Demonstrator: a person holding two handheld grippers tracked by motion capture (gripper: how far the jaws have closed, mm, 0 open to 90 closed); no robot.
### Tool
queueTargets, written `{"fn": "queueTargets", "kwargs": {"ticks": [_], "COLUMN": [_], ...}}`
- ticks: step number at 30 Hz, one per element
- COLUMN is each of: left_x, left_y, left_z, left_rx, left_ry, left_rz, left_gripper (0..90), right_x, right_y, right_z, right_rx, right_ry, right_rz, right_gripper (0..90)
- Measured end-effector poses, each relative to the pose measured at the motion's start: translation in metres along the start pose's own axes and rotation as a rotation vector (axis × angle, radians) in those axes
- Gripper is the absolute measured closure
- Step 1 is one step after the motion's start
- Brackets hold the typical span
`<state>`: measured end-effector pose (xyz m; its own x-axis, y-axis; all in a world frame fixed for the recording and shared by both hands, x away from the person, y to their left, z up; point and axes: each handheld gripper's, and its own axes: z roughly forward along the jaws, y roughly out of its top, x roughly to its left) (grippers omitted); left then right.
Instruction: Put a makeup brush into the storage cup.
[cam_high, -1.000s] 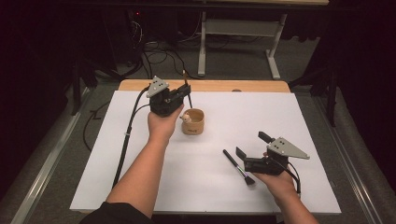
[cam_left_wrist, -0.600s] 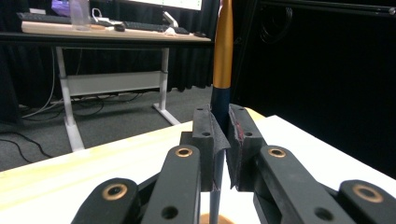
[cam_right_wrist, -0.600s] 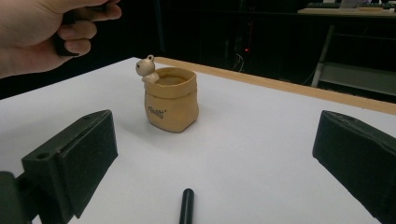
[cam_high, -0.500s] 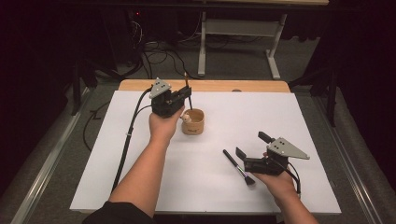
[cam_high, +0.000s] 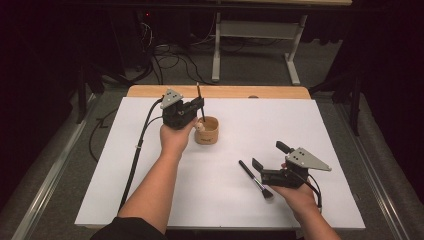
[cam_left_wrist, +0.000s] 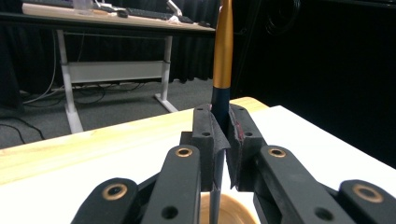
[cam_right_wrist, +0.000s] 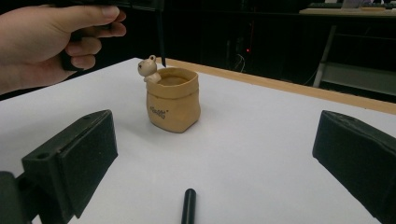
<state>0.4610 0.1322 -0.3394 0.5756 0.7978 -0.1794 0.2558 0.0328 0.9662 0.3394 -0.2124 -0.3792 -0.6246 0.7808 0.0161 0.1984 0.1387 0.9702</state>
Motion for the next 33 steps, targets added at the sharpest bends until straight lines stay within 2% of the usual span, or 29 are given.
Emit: {"fn": "queueTargets", "kwargs": {"ticks": [16,18,25,33], "left_x": [0.011,0.013,0.014,0.013], "left_y": [-0.017,-0.019,-0.029,-0.032], "left_z": [0.000,0.000,0.002,0.004], "left_rx": [0.036,0.035,0.051,0.050], "left_ry": [0.032,0.032,0.035,0.021], "left_rz": [-0.031,-0.037,-0.052,-0.065], "left_gripper": [82.7,82.7,82.6,82.7], "right_x": [0.000,0.000,0.000,0.000], "right_y": [-0.001,-0.001,-0.001,-0.001], "right_z": [0.001,0.000,0.000,0.000], "right_rx": [0.007,-0.001,-0.004,-0.002], "right_ry": [0.002,0.004,0.003,0.001], "right_rz": [0.018,0.002,0.004,-0.001], "right_gripper": [1.3,1.3,1.3,1.3]}}
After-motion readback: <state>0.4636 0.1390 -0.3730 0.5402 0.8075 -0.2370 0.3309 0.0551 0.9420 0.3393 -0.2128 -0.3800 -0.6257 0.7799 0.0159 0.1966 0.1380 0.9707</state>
